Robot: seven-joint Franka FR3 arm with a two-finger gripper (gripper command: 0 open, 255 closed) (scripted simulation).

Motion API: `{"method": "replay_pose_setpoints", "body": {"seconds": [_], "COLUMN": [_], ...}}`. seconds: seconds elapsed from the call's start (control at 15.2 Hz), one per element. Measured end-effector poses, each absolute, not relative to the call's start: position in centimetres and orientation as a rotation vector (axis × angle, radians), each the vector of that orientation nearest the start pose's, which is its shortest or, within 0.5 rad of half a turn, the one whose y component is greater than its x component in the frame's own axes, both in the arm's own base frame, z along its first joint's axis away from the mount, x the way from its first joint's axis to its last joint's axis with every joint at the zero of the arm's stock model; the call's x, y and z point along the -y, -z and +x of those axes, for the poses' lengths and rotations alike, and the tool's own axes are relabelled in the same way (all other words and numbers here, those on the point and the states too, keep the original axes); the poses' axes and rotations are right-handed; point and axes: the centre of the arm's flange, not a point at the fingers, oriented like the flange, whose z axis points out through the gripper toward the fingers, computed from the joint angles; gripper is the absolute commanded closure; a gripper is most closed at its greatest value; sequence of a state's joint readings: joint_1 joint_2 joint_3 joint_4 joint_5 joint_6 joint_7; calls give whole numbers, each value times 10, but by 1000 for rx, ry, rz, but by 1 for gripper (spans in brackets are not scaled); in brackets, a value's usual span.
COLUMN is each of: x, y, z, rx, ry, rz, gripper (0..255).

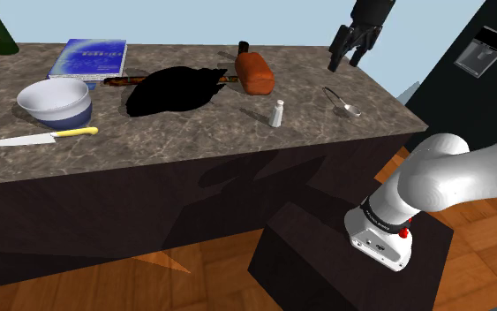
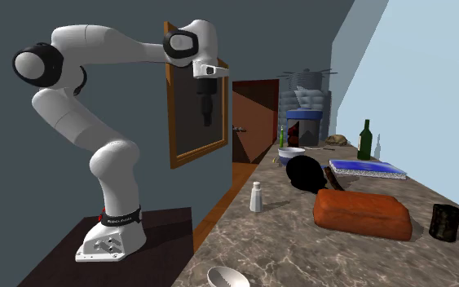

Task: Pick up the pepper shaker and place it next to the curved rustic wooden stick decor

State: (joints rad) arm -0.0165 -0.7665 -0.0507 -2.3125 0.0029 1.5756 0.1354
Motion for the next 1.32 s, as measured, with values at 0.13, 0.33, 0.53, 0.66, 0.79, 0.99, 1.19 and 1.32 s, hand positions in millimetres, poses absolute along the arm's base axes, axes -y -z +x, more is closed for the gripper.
{"method": "replay_pose_setpoints", "body": {"seconds": [0.13,0.33,0.53,0.66,0.79,0.99,1.19,1.32], "x": [27,30,32,33,35,34,37,37], "y": [-600,-575,-544,-525,-506,-473,-445,-424], "z": [317,340,363,378,397,425,449,469], "rx": [-284,-237,-181,-143,-104,-45,15,55], "ry": [41,40,38,38,38,38,37,38], "rz": [-3092,-3112,-3135,-3149,-3164,-3184,-3204,-3216], "gripper": [0,0,0,0,0,0,0,0]}}
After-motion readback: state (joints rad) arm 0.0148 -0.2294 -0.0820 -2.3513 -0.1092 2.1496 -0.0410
